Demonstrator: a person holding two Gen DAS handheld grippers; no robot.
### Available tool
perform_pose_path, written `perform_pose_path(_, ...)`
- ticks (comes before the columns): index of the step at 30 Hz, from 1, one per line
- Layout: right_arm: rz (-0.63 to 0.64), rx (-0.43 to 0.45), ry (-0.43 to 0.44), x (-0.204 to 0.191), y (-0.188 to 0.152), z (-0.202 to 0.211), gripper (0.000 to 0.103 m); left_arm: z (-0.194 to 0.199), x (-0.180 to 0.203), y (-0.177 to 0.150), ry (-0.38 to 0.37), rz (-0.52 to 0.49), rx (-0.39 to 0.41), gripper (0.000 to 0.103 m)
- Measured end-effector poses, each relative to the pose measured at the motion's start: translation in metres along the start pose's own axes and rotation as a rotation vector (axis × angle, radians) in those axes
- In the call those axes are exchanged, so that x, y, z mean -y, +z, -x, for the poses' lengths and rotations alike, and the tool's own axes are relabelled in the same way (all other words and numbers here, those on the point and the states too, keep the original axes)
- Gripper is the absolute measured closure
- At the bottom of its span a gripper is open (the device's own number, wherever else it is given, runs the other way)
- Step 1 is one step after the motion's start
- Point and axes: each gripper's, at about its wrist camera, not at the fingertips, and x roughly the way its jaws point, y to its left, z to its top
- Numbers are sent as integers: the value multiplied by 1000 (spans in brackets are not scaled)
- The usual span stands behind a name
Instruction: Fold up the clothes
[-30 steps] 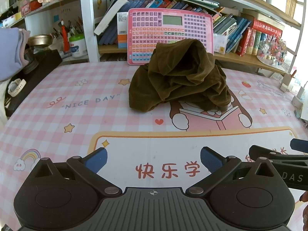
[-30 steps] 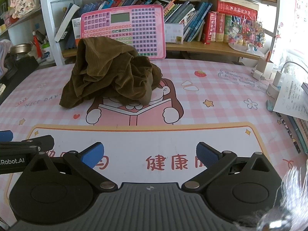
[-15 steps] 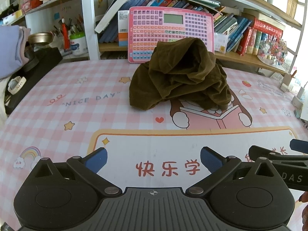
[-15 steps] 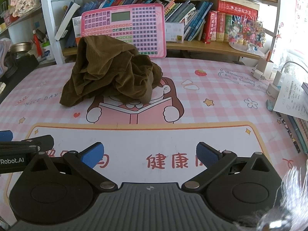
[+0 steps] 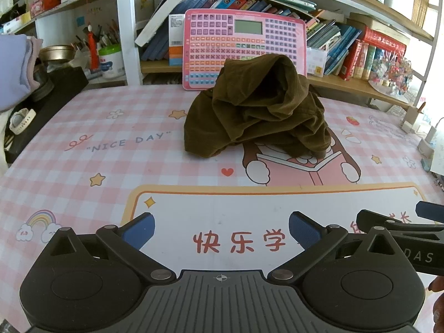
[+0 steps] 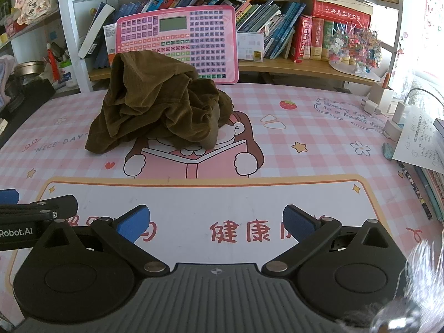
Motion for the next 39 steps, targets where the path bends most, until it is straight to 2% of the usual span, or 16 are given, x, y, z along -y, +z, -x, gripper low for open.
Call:
perform_pose_path(28,3,-2,7,2,2,-4,0,-1,2,2,4,-1,16,0)
perform_pose_path(39,4,-7,12,2,3,-7,0,-6,0,3,4,11,-19,0)
